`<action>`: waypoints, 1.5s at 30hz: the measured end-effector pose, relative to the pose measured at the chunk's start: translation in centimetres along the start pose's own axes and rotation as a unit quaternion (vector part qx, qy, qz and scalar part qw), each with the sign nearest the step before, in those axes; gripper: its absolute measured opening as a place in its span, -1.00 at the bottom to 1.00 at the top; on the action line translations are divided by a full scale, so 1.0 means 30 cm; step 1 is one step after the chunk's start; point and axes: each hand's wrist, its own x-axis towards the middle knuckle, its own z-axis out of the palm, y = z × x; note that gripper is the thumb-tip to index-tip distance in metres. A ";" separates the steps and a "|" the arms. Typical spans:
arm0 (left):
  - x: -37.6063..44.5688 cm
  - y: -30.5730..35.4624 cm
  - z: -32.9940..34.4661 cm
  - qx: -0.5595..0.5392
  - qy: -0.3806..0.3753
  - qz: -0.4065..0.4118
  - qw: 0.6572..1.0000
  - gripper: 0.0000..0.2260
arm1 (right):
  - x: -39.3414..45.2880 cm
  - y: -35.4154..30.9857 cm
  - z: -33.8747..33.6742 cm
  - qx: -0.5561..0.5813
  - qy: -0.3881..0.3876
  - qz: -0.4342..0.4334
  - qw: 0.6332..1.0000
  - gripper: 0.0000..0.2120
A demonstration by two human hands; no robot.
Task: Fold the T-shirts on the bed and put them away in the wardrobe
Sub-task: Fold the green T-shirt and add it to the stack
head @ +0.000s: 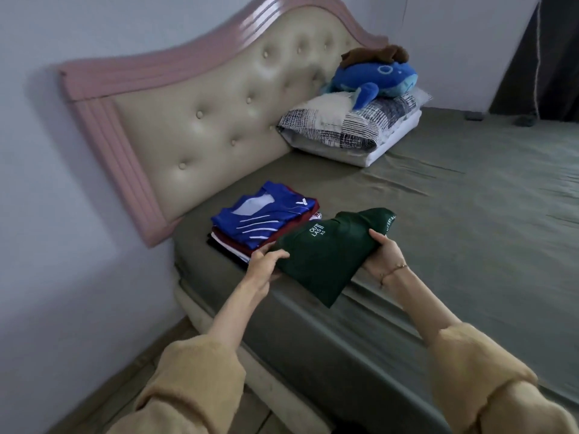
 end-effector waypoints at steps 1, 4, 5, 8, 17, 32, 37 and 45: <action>0.018 0.006 -0.010 -0.028 0.008 0.000 1.000 -0.79 | 0.023 -0.001 0.014 0.004 -0.014 -0.005 1.000 -0.13; 0.076 -0.031 -0.023 -0.051 0.047 -0.016 0.997 -0.69 | 0.091 0.046 0.025 -0.022 0.001 0.031 0.999 -0.49; 0.090 -0.069 -0.024 -0.030 0.067 -0.035 0.997 -0.67 | 0.109 0.078 0.011 -0.056 0.031 0.056 0.996 -0.62; 0.110 -0.178 -0.021 0.035 0.119 -0.075 0.989 -0.71 | 0.143 0.148 -0.038 -0.135 0.108 0.080 0.982 -0.75; 0.133 -0.189 -0.028 -0.028 0.204 -0.105 0.973 -0.69 | 0.184 0.147 -0.044 -0.155 0.118 0.044 0.980 -0.81; 0.044 -0.130 0.032 0.252 0.279 -0.011 0.926 -0.64 | 0.081 0.082 -0.110 -0.245 0.154 0.059 0.955 -0.71; -0.010 -0.088 0.190 0.327 0.232 0.055 0.914 -0.77 | -0.056 -0.042 -0.207 -0.260 0.162 0.068 0.949 -0.82; -0.136 -0.182 0.717 0.292 -0.009 0.046 0.955 -0.88 | -0.406 -0.324 -0.527 -0.325 0.197 0.022 0.925 -0.90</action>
